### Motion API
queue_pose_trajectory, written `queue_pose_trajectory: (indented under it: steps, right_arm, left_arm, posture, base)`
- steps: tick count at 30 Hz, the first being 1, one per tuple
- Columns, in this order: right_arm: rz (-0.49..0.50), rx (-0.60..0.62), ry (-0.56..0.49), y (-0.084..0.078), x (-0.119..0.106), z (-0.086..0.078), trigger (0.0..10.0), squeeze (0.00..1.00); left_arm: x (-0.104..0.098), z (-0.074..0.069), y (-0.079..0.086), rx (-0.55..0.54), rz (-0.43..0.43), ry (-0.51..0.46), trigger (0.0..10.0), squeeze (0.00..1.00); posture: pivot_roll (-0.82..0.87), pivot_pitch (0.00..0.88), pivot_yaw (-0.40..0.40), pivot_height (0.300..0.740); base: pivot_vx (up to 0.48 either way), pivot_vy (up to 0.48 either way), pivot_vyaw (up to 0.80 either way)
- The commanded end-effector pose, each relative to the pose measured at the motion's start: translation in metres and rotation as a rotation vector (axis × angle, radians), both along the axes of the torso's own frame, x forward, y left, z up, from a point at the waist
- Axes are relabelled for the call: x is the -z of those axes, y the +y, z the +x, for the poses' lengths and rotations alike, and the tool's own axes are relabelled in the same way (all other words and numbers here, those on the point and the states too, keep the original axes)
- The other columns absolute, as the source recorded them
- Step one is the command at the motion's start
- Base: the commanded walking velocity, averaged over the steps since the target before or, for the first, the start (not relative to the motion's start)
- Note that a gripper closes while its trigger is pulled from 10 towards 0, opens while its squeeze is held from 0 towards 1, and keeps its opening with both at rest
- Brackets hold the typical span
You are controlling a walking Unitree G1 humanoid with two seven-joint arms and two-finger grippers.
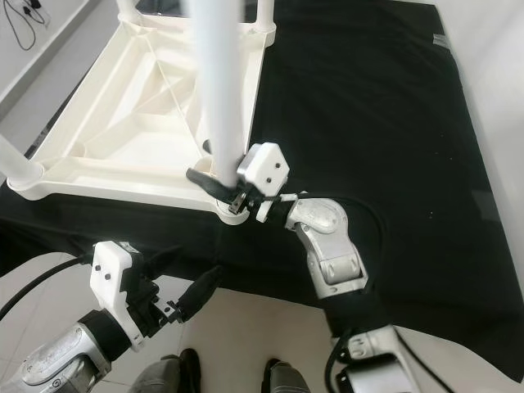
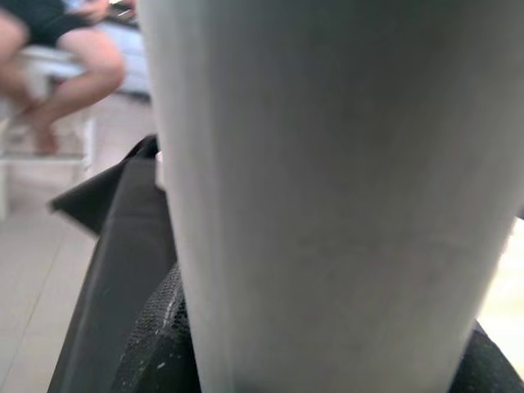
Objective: Building children table
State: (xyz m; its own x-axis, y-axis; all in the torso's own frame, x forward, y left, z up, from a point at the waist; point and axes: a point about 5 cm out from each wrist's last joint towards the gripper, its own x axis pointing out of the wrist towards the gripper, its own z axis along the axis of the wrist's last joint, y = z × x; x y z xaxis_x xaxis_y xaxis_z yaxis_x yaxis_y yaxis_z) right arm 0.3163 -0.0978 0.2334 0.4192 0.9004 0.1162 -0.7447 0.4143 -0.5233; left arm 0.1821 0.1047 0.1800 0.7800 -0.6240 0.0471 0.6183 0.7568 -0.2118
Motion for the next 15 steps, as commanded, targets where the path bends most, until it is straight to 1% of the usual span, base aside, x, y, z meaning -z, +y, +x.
queue_pose_trajectory:
  steps: [1, 4, 7, 8, 9, 10, 11, 12, 13, 15]
  right_arm:
    - [-0.107, -0.023, 0.119, -0.003, 0.030, 0.000, 10.0, 0.00]
    - [-0.126, -0.058, 0.142, -0.004, 0.028, 0.001, 10.0, 0.00]
    - [-0.130, -0.122, 0.201, -0.007, 0.020, 0.009, 10.0, 0.00]
    - [-0.135, -0.139, 0.221, -0.008, 0.017, 0.014, 10.0, 0.00]
    - [-0.140, -0.148, 0.233, -0.009, 0.016, 0.018, 10.0, 0.00]
    - [-0.140, -0.148, 0.233, -0.009, 0.016, 0.018, 10.0, 0.00]
    - [-0.142, -0.159, 0.248, -0.010, 0.012, 0.023, 10.0, 0.00]
    - [-0.142, -0.159, 0.248, -0.010, 0.012, 0.023, 10.0, 0.00]
    - [-0.128, -0.180, 0.267, -0.010, 0.007, 0.028, 10.0, 0.00]
    - [-0.128, -0.180, 0.267, -0.010, 0.007, 0.028, 10.0, 0.00]
  left_arm:
    - [0.002, -0.003, 0.001, 0.010, 0.011, 0.015, 10.0, 0.00]
    - [0.002, -0.003, 0.000, 0.011, 0.010, 0.016, 10.0, 0.00]
    - [0.001, -0.003, 0.000, 0.013, 0.008, 0.016, 10.0, 0.00]
    - [0.001, -0.003, 0.000, 0.013, 0.007, 0.016, 10.0, 0.00]
    - [0.002, -0.003, 0.000, 0.013, 0.006, 0.016, 10.0, 0.00]
    - [0.002, -0.003, 0.000, 0.013, 0.006, 0.016, 10.0, 0.00]
    - [0.001, -0.003, -0.001, 0.014, 0.006, 0.016, 10.0, 0.00]
    - [0.001, -0.003, -0.001, 0.014, 0.006, 0.016, 10.0, 0.00]
    - [0.001, -0.003, -0.001, 0.013, 0.005, 0.016, 10.0, 0.00]
    - [0.001, -0.003, -0.001, 0.013, 0.005, 0.016, 10.0, 0.00]
  posture:
    - [0.04, 0.290, 0.007, 0.740]
    - [0.04, 0.292, 0.007, 0.740]
    - [0.04, 0.294, 0.007, 0.740]
    - [0.04, 0.293, 0.006, 0.740]
    - [0.04, 0.293, 0.006, 0.740]
    - [0.04, 0.293, 0.006, 0.740]
    - [0.04, 0.293, 0.004, 0.740]
    - [0.04, 0.293, 0.004, 0.740]
    - [0.04, 0.295, 0.002, 0.740]
    - [0.04, 0.295, 0.002, 0.740]
  base:
    - [0.000, 0.000, 0.00]
    - [0.000, 0.000, 0.00]
    - [0.000, 0.000, 0.00]
    - [0.000, 0.000, 0.00]
    - [0.000, 0.000, 0.00]
    - [0.000, 0.000, 0.00]
    - [0.000, 0.000, 0.00]
    - [0.000, 0.000, 0.00]
    - [0.000, 0.000, 0.00]
    - [0.000, 0.000, 0.00]
